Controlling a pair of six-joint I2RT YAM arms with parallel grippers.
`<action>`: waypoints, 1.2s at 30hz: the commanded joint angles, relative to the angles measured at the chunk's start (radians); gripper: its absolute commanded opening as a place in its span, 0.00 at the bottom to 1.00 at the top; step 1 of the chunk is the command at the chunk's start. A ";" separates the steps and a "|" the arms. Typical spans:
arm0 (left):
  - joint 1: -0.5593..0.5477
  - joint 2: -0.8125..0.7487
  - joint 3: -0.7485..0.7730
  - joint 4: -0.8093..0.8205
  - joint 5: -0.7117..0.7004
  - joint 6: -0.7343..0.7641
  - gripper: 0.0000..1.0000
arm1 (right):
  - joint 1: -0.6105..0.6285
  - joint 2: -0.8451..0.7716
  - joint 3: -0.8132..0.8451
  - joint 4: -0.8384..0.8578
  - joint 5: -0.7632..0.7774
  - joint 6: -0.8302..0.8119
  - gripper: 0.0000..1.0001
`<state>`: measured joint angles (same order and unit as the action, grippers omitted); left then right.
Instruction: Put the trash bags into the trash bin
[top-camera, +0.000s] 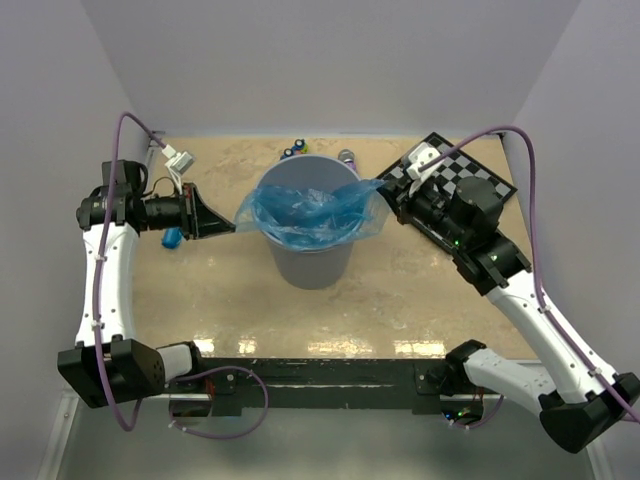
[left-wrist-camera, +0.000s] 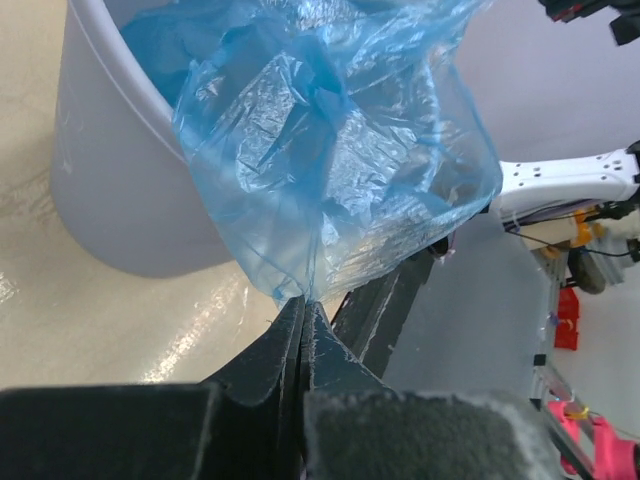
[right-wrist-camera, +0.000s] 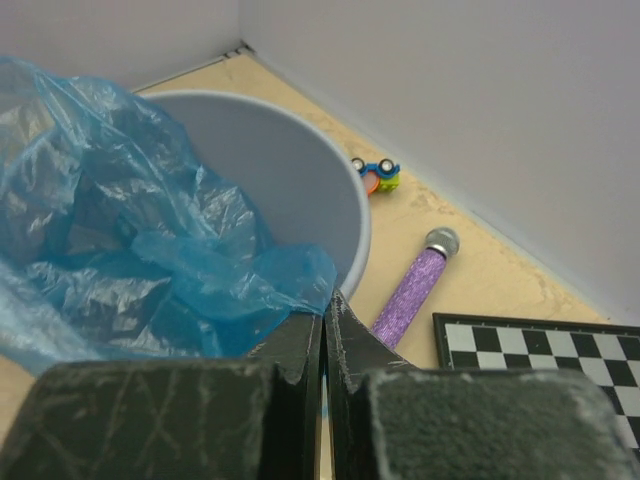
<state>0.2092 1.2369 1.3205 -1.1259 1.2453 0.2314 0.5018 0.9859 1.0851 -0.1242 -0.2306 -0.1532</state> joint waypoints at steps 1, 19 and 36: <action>0.012 -0.050 -0.055 -0.095 -0.029 0.183 0.00 | -0.003 -0.055 -0.036 -0.063 -0.056 -0.025 0.00; 0.012 -0.011 -0.205 0.227 -0.406 -0.085 0.00 | -0.005 -0.058 -0.201 0.040 0.149 -0.054 0.00; 0.024 0.008 -0.159 -0.101 0.051 0.306 0.57 | -0.006 -0.021 -0.120 -0.011 0.059 -0.080 0.02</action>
<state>0.2249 1.2266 1.1790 -1.0836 1.1404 0.3740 0.5007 0.9657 0.9035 -0.1532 -0.1524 -0.2214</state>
